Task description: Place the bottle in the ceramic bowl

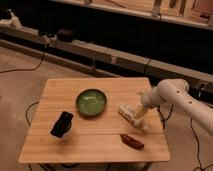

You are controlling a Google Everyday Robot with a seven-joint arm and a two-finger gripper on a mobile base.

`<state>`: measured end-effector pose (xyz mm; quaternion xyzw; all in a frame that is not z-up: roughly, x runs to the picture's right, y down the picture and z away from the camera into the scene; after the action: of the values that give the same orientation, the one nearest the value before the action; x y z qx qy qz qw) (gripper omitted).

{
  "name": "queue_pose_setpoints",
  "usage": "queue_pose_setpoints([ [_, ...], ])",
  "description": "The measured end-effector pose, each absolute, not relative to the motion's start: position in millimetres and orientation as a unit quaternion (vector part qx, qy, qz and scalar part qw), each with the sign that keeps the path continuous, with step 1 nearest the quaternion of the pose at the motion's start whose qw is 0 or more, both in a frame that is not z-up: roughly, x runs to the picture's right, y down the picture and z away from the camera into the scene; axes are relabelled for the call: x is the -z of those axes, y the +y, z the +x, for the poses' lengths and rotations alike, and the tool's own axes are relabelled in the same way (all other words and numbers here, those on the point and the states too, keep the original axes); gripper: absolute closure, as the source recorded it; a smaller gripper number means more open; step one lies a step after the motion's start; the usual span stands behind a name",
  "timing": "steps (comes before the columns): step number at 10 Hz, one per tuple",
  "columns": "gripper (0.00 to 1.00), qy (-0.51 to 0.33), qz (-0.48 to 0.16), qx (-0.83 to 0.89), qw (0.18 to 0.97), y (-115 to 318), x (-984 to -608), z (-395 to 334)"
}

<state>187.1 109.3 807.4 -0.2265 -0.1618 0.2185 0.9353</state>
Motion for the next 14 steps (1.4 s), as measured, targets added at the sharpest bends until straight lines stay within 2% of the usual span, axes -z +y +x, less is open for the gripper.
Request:
queue_pose_setpoints([
  [6, 0.20, -0.145, -0.266, -0.283, 0.910, 136, -847, 179],
  [10, 0.20, -0.141, -0.286, -0.281, 0.905, 147, -858, 148],
  [13, 0.20, -0.108, -0.290, -0.301, 0.902, 155, -871, 158],
  [14, 0.24, -0.099, -0.293, -0.311, 0.899, 157, -874, 164],
])
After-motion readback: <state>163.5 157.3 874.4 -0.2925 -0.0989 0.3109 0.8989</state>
